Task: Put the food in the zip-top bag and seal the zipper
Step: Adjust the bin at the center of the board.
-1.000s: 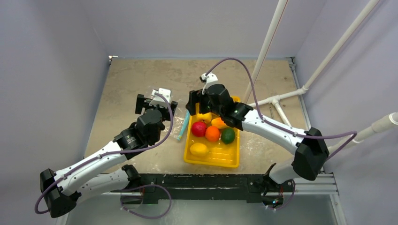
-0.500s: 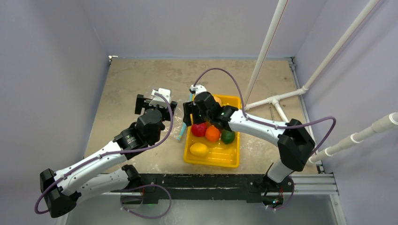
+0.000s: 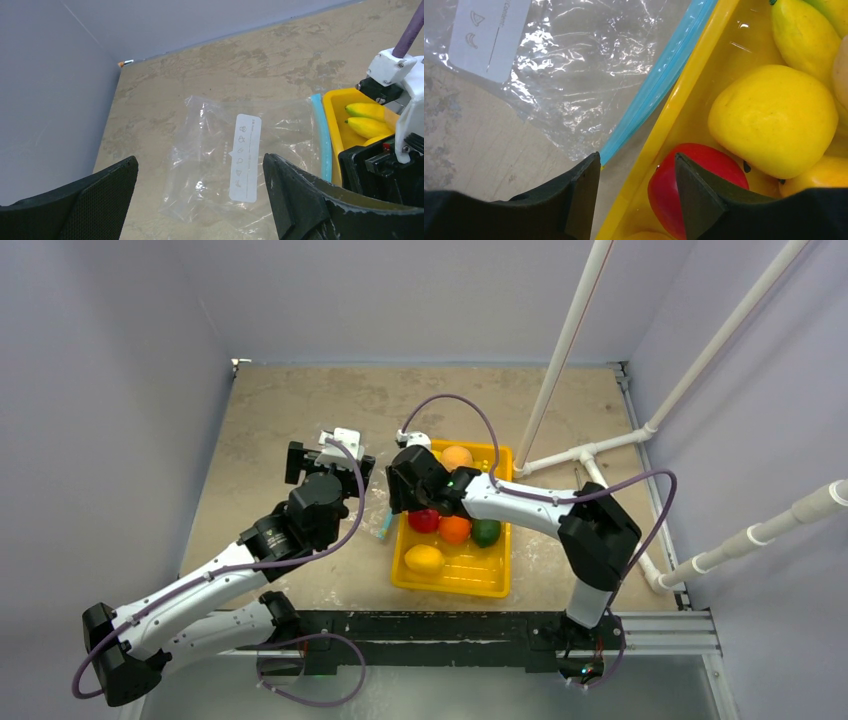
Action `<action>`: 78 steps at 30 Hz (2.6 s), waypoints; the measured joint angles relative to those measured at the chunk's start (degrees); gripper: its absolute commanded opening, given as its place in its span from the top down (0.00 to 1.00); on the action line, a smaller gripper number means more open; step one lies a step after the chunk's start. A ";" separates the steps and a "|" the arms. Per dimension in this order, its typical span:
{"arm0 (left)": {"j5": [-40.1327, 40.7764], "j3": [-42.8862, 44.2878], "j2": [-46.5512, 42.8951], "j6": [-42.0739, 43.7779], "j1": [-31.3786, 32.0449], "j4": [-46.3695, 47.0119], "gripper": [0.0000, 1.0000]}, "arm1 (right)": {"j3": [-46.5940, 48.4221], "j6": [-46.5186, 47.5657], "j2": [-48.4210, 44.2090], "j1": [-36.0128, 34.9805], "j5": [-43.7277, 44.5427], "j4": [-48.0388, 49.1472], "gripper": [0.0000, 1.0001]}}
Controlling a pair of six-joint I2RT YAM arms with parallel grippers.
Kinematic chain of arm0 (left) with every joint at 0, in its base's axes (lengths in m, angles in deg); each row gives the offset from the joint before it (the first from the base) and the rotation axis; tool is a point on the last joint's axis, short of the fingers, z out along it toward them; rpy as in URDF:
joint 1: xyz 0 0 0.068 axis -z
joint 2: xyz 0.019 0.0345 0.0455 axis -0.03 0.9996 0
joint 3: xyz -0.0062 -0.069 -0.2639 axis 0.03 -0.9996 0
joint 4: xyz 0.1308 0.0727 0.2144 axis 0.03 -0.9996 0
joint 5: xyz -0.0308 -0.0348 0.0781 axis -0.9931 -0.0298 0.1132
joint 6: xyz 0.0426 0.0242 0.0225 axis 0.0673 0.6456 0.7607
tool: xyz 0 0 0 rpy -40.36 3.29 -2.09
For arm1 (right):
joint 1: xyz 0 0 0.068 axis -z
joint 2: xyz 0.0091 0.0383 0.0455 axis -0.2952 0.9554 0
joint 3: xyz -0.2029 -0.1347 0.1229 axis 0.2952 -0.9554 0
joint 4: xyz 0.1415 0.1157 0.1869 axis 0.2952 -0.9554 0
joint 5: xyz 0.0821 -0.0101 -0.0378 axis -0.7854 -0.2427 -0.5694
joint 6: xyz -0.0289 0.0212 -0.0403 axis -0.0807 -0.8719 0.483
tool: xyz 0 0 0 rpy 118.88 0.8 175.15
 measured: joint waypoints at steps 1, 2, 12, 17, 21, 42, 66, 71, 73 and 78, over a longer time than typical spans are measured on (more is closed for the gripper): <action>0.00 0.00 0.00 -0.02 0.00 -0.02 0.06 | 0.33 -0.39 0.28 0.00 0.46 -0.28 0.44; -0.02 0.00 0.00 -0.02 0.00 -0.07 0.06 | 0.63 -0.68 0.66 0.00 0.85 -0.35 0.45; -0.02 0.17 0.00 -0.87 0.00 -0.44 0.06 | 1.90 -2.97 4.28 0.00 3.34 -1.03 0.60; -0.02 0.20 0.00 -0.87 0.00 -0.46 0.06 | 1.90 -3.58 4.57 -0.02 3.89 -1.16 0.72; -0.04 0.20 0.00 -0.87 0.00 -0.46 0.06 | 1.90 -4.13 4.57 -0.28 4.85 -1.18 0.84; -0.04 0.42 1.31 -0.90 0.00 -0.66 0.07 | -0.31 -4.68 2.69 -0.90 9.11 -1.53 1.00; -0.04 0.42 3.63 -0.87 0.00 -0.85 0.07 | -9.16 1.46 -3.19 9.42 0.81 6.82 1.00; -0.07 0.44 3.80 -0.87 0.00 -0.85 0.07 | -9.14 1.64 -3.19 9.60 0.04 6.88 0.77; -0.07 0.44 3.80 -0.87 0.00 -0.85 0.07 | -9.05 1.70 -3.19 9.62 -0.09 6.91 0.72; -0.04 0.44 3.80 -0.87 0.00 -0.85 0.07 | -8.41 1.81 -3.28 9.90 0.37 5.53 0.60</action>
